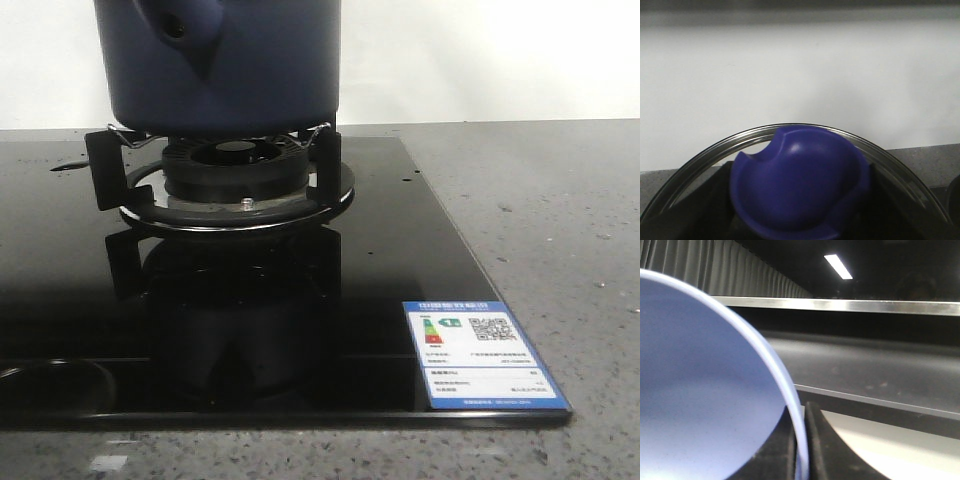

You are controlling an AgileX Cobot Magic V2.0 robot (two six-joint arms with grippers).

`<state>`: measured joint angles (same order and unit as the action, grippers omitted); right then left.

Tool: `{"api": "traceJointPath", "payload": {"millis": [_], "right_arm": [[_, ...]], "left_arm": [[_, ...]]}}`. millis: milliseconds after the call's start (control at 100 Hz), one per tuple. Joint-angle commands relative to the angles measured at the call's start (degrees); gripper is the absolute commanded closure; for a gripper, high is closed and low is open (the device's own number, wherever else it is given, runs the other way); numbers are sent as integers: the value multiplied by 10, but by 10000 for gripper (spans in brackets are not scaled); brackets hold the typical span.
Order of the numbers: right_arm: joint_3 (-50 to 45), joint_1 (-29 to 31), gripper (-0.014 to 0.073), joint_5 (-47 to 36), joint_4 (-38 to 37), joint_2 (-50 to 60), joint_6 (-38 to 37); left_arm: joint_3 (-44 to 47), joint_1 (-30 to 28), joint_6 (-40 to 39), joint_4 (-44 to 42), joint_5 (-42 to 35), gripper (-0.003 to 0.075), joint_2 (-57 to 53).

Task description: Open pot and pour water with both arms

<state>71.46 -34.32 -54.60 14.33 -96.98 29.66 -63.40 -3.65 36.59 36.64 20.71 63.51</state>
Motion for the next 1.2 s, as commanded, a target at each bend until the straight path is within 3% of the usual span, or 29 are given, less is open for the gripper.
{"api": "traceJointPath", "payload": {"millis": [0,240,360,500,580,750,930,1050,1190], "right_arm": [[15,-2,636,-49,-14,35,2],[15,-2,636,-26,-14,35,2],[22,-2,636,53,-5,62,2],[66,21,636,259,56,116,2],[106,57,636,421,93,144,2],[208,192,636,758,129,180,-22],[251,354,636,1089,76,176,-128],[230,427,636,1222,51,158,-141],[150,459,636,1212,48,150,-141]], "left_arm": [[-24,-1,-1,19,-50,363,-13],[-24,-1,-1,28,-50,363,-13],[-24,1,-1,37,-50,363,-13],[-24,6,7,63,-50,363,-13],[-24,19,39,100,-50,363,-13],[-24,72,129,184,-50,363,-13],[-24,131,168,229,-49,363,-13],[-24,167,180,233,-49,363,-12],[-24,207,192,234,-48,363,-4]]}}
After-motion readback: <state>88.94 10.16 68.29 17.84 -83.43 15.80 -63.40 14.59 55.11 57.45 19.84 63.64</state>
